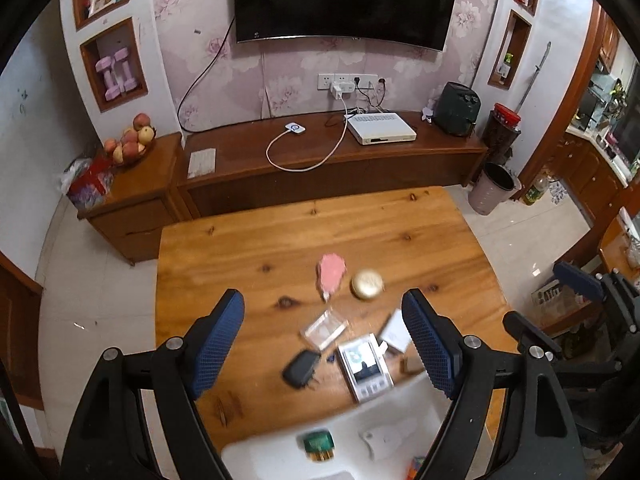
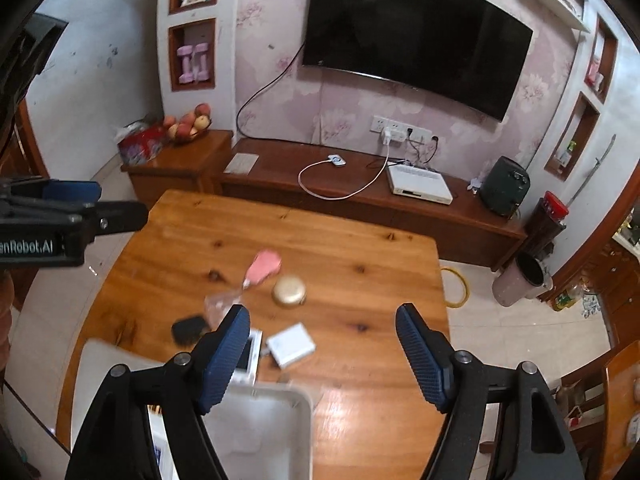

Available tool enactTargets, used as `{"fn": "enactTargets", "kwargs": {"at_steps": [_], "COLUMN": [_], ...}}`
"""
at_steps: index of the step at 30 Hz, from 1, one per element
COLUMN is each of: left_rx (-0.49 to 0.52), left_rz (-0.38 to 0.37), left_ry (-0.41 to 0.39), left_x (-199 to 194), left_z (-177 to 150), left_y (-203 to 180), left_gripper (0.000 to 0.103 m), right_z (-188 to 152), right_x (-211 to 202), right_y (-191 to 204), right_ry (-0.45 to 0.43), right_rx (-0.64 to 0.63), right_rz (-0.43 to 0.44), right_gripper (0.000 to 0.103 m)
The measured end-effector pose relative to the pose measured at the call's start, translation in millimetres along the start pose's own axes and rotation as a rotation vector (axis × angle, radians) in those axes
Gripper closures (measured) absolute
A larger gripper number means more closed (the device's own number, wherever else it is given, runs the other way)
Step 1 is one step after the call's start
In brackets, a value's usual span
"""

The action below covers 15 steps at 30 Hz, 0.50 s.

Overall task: Organize rigid objects
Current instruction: 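Lift both tools from the tray and move them toward the remaining items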

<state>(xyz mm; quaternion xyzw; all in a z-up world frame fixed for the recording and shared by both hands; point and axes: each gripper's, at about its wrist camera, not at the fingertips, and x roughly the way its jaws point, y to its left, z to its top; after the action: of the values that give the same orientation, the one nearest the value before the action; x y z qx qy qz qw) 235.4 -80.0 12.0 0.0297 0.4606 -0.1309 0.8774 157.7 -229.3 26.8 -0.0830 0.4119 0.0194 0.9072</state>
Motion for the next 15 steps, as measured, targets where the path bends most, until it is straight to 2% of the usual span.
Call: {"fn": "enactTargets", "kwargs": {"at_steps": [5,8,12,15], "left_rx": [0.003,-0.007,-0.037,-0.069], "left_rz": [0.040,0.064,0.064,0.061], "left_ry": [0.006,0.029,0.079,0.148], "left_x": [29.0,59.9,108.6,152.6], "left_z": [26.8,39.2,45.7,41.3], "left_y": [0.2,2.8,7.9,9.3], "left_gripper": [0.020,0.020,0.020,0.020], "right_z": [33.7,47.3,54.7,51.0], "right_x": [27.4,54.1,99.0,130.9], "right_y": [-5.8,-4.9,2.3,4.2], "right_ry": [0.012,0.035,0.074,0.117], "right_rx": [-0.002,-0.011,-0.046,-0.057], "right_rz": [-0.024,-0.033,-0.045,-0.026], "right_gripper": [0.027,0.027,0.027,0.027]}}
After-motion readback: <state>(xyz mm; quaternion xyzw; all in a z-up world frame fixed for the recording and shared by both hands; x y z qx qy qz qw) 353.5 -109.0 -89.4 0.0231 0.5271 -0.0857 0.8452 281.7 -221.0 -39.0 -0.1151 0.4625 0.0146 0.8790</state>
